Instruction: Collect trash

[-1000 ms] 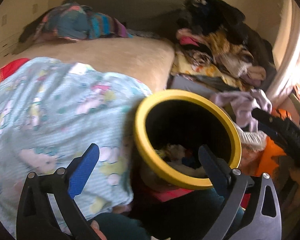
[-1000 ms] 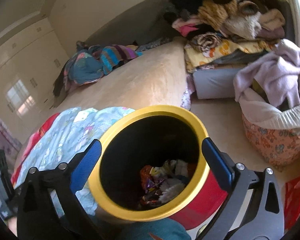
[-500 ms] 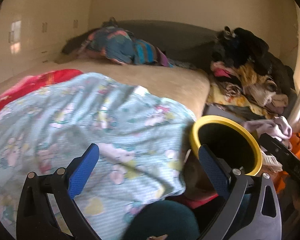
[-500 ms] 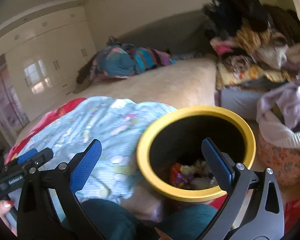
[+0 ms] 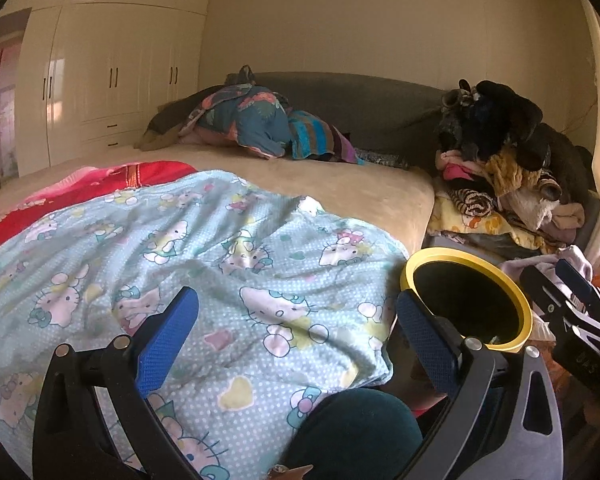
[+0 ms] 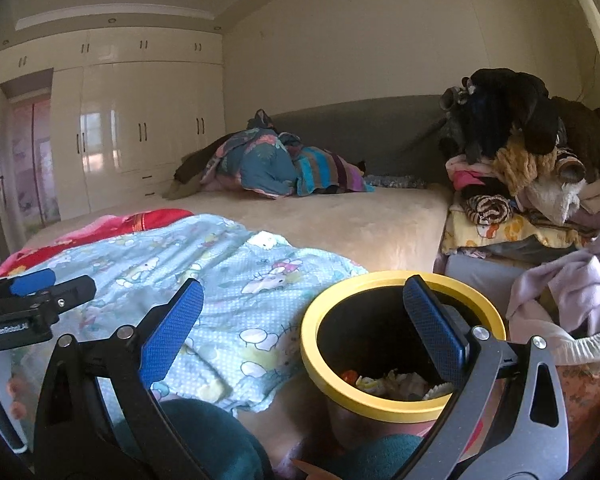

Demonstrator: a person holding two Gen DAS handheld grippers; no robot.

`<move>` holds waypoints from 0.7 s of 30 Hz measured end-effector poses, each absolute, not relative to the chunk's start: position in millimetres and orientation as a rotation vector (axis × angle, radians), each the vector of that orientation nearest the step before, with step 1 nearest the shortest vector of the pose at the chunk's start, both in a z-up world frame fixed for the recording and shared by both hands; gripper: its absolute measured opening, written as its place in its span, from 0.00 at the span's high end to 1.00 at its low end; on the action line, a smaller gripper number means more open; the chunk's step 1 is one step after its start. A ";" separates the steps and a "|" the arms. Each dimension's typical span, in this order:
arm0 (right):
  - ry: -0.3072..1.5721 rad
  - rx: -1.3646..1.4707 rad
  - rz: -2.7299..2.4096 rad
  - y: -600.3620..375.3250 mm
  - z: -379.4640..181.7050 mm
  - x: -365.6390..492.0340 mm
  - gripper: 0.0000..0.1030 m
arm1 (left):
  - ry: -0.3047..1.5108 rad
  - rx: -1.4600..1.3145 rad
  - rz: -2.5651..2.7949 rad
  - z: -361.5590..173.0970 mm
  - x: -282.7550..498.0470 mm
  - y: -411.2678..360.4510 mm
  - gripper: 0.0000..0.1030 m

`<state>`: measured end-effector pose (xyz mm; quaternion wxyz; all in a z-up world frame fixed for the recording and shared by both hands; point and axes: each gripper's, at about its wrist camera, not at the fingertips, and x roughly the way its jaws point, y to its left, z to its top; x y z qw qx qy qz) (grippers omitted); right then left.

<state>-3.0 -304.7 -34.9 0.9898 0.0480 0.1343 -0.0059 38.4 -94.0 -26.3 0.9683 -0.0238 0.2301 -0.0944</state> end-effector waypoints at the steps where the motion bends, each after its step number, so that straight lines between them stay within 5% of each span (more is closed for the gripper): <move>1: 0.271 0.100 -0.013 -304.3 -35.4 -2.6 0.10 | 0.464 -0.046 -0.190 -26.0 38.1 -94.2 0.06; 21: 0.293 0.125 -0.025 -308.2 -43.0 2.8 0.10 | 0.473 -0.046 -0.196 -29.9 38.6 -99.6 0.06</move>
